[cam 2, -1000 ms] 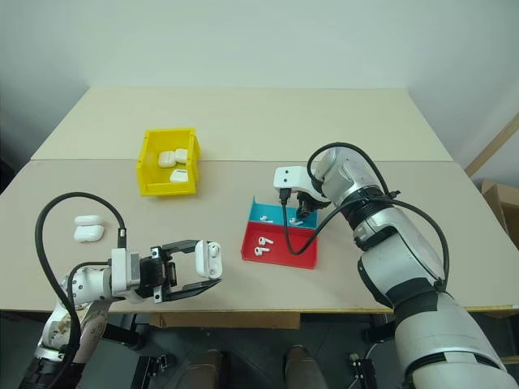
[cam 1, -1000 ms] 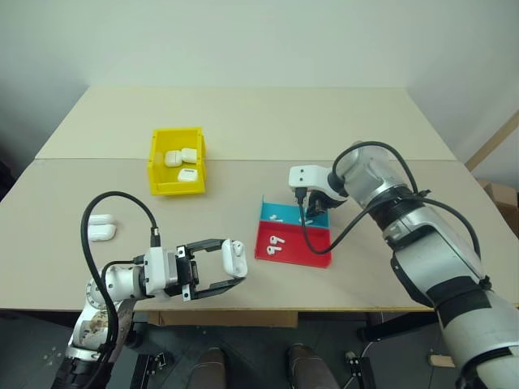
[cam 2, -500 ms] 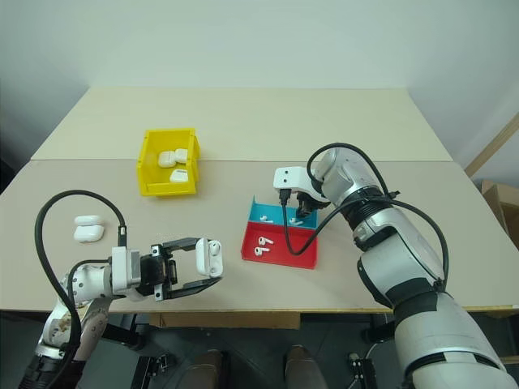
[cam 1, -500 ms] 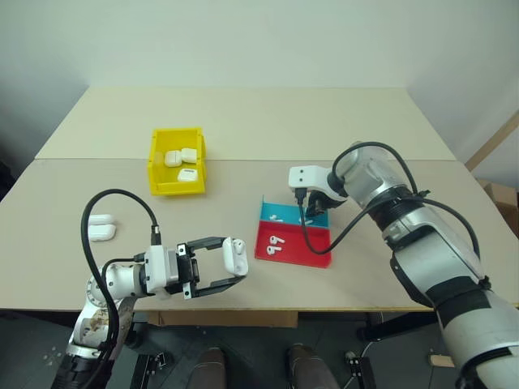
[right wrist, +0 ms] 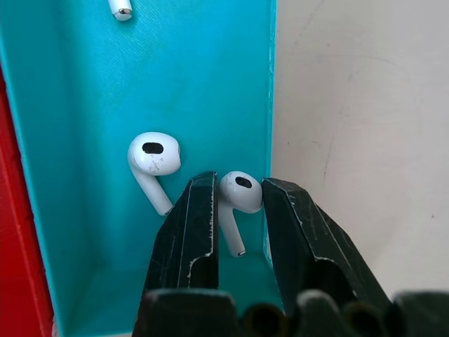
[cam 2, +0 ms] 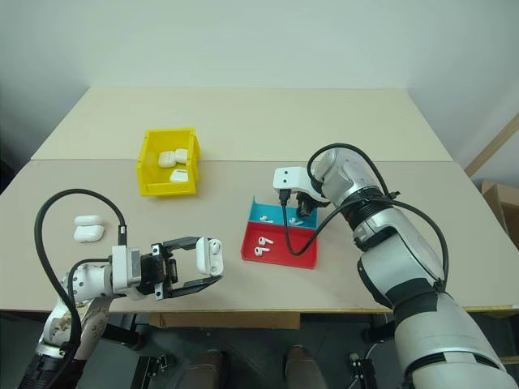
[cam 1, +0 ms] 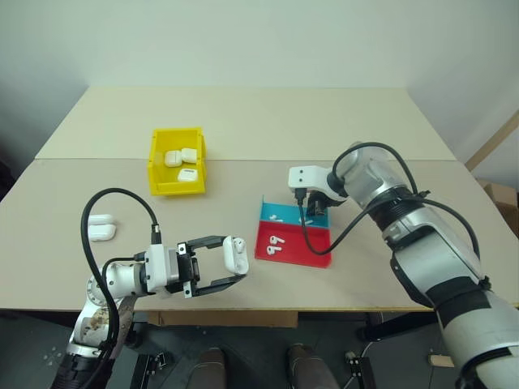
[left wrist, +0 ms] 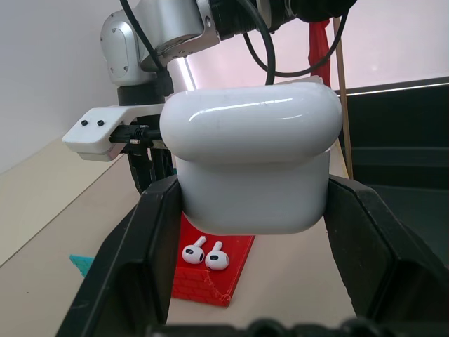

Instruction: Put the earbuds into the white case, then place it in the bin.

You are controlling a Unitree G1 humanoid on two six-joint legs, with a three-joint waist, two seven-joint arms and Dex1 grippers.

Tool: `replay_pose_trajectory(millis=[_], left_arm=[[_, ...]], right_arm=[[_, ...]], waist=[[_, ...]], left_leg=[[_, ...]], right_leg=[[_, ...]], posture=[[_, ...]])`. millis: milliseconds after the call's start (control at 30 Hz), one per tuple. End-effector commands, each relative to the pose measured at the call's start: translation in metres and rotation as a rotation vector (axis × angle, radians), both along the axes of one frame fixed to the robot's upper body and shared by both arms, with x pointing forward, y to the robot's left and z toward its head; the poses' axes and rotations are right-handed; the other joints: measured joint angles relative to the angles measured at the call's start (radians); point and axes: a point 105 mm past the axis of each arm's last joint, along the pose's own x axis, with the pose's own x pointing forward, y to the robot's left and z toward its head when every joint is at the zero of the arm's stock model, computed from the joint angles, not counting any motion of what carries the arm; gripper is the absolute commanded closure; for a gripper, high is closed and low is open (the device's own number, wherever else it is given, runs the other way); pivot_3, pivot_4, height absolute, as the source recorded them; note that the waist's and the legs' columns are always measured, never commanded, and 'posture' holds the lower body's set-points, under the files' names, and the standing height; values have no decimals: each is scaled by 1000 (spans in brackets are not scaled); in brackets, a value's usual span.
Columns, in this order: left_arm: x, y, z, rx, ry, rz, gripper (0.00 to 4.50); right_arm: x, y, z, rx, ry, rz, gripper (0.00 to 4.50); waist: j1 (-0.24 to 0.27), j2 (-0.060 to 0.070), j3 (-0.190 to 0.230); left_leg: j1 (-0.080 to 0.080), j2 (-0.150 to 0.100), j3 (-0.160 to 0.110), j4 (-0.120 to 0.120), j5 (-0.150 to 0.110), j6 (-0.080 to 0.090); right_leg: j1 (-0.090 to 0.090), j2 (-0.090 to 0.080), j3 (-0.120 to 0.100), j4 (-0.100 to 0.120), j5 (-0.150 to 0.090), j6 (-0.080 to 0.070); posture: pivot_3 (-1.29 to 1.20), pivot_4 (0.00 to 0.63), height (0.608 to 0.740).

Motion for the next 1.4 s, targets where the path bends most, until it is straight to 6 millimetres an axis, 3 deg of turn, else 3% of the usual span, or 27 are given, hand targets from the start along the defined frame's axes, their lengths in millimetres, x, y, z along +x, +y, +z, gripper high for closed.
replay_pose_trajectory(millis=[33, 200, 267, 333, 500, 667, 833, 1000, 1100, 1233, 1400], left_arm=[[-1, -2, 7, -4, -44, -10, 1725], [0, -3, 12, -14, -50, -12, 1725], [3, -5, 16, -28, -56, -5, 1725], [6, -7, 22, -44, -59, 8, 1725], [8, -12, 34, -85, -63, 13, 1725], [18, -22, 45, -116, -67, 20, 1725], [28, -33, 55, -150, -70, 14, 1725], [37, -45, 64, -179, -75, 3, 1725], [39, -52, 71, -214, -75, -8, 1725], [35, -58, 79, -250, -61, -54, 1725], [31, -56, 87, -275, -53, -109, 1725]], right_arm=[[2, 1, 11, 18, -45, 13, 3386], [2, 6, 36, 93, -117, 23, 3386], [-1, 11, 58, 202, -149, 15, 3386], [-6, 14, 90, 399, -185, -14, 3386], [-31, 7, 145, 844, -233, -61, 3386], [-74, 0, 171, 1250, -397, 34, 3386], [-111, -3, 178, 1550, -410, 67, 3386], [-138, 1, 178, 1721, -463, 64, 3386], [-164, 6, 172, 1863, -425, 181, 3386], [-185, 15, 161, 1919, -381, 292, 3386], [-192, 21, 147, 1868, -461, 362, 3386]], waist=[[0, 0, 0], [1, 0, 0], [1, 0, 0], [4, 1, 0], [7, 1, 0], [11, 0, 0], [3, 0, 0], [3, 0, 0], [4, 0, 0], [3, 0, 0], [0, 0, 0]], left_leg=[[0, 0, 0, 0, 0, 0], [0, 0, 0, 0, 0, 0], [0, 0, 0, 0, 0, 0], [-1, 0, -1, 0, 0, 0], [-1, 0, -2, 0, 0, 0], [-1, -1, -3, 1, 0, 0], [-1, -1, -2, 1, 0, 0], [0, 0, -3, 0, 0, 0], [-1, -1, -3, 1, 0, 0], [-1, -1, -2, 1, 0, 0], [0, 0, -2, 1, 0, 0]], right_leg=[[0, 0, 0, 0, 0, 0], [0, 0, 0, 0, 0, 0], [0, 0, 0, 0, 0, 0], [0, 0, 0, 0, 0, 0], [1, 0, -1, -1, 0, 0], [2, 0, -2, -1, 0, 0], [2, 0, -1, 0, 0, 0], [2, 0, -1, 0, 0, 0], [2, 0, -1, 0, 0, 1], [2, 0, -1, -1, 0, 1], [2, 1, -1, 0, 0, 1]], posture=[[0, 150, 740], [0, 150, 740], [0, 150, 740], [0, 150, 740], [0, 150, 740], [0, 150, 740], [0, 150, 740], [0, 150, 740], [0, 150, 740], [0, 150, 740], [0, 150, 740]])
